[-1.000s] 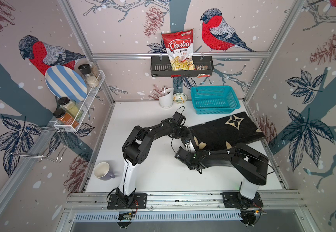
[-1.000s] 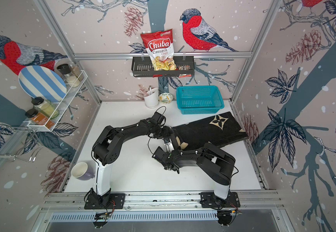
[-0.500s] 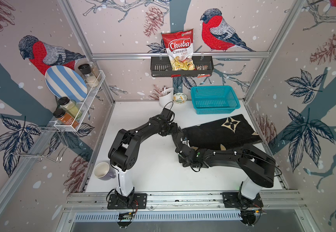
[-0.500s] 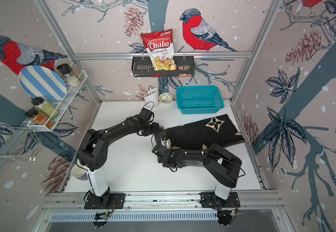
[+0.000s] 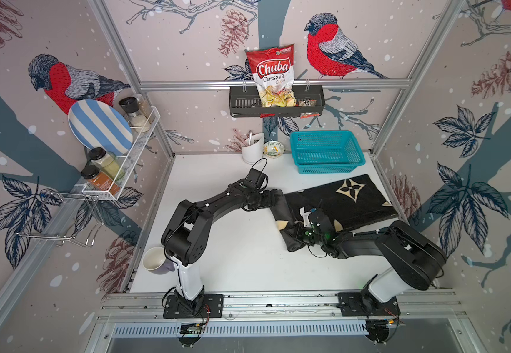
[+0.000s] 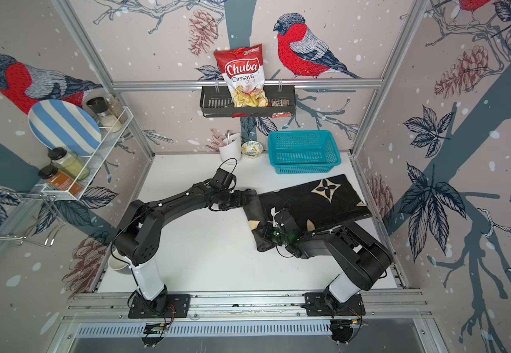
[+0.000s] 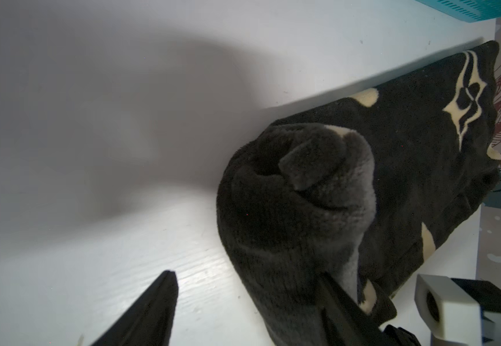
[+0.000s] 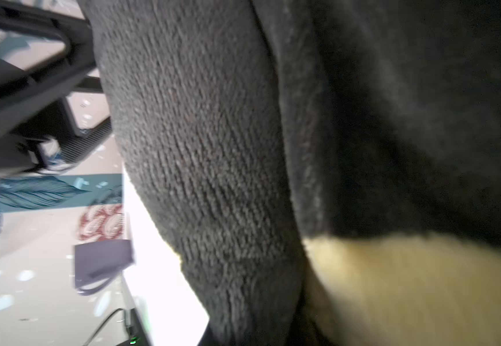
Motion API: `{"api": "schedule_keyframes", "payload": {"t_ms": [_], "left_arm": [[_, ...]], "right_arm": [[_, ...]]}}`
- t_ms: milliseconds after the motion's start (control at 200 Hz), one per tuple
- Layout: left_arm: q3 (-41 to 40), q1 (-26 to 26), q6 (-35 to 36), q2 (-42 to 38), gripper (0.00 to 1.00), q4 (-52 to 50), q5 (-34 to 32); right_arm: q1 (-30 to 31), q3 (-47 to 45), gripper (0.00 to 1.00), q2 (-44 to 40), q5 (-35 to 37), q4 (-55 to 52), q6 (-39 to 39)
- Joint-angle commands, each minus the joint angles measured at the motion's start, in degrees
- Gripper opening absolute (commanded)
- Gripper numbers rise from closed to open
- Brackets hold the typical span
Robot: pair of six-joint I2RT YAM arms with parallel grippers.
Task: Roll up the pillowcase
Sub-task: Roll the pillowcase at the center of the board.
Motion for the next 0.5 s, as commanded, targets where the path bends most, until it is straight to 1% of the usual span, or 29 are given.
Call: {"api": "schedule_keyframes", "payload": {"t_ms": [0, 100, 195, 225, 280, 300, 355, 375, 430, 475, 495], "left_arm": [[1.96, -0.84, -1.33, 2.75, 0.74, 3.08, 1.95], [4.91, -1.46, -1.6, 6.68, 0.71, 1.71, 1.27], [7.14, -1.9, -2.22, 9.87, 0.65, 0.67, 0.59], [7.92, -1.98, -2.35, 10.8, 0.63, 0.04, 0.4], [9.0, -2.29, -2.38, 12.01, 0.59, -1.08, -0.46], [9.28, -2.43, -2.38, 12.29, 0.59, -1.49, -0.93], [9.71, -2.62, -2.48, 12.73, 0.57, -2.19, -1.73], [9.67, -2.61, -2.59, 12.85, 0.57, -2.3, -1.78], [9.61, -2.64, -2.64, 13.03, 0.56, -2.51, -1.86], [9.55, -2.62, -2.57, 13.17, 0.56, -2.55, -1.93], [9.58, -2.61, -2.64, 13.21, 0.56, -2.55, -1.84]], "right_arm": [[-2.6, -1.45, 0.0, 0.22, -6.11, 2.25, 3.06], [-4.6, -1.55, 0.02, 0.18, -8.32, 1.99, 2.39], [-6.31, -1.44, 0.09, 0.31, -9.79, 1.17, 1.35], [-6.62, -1.38, 0.15, 0.0, -9.68, 0.73, 0.97], [-6.82, -0.91, 0.31, -1.24, -8.3, -1.85, -0.27], [-6.82, -0.66, 0.39, -1.97, -7.41, -3.13, -0.87], [-6.74, 0.49, 0.54, -4.05, -4.15, -8.32, -3.25], [-6.66, 1.19, 0.63, -4.89, -2.65, -10.79, -4.26], [-6.14, 3.1, 0.74, -7.21, 2.36, -18.27, -7.43], [-5.11, 5.1, 0.78, -9.29, 8.01, -24.54, -9.73], [-4.38, 6.12, 0.86, -10.14, 10.92, -27.15, -10.62]]}}
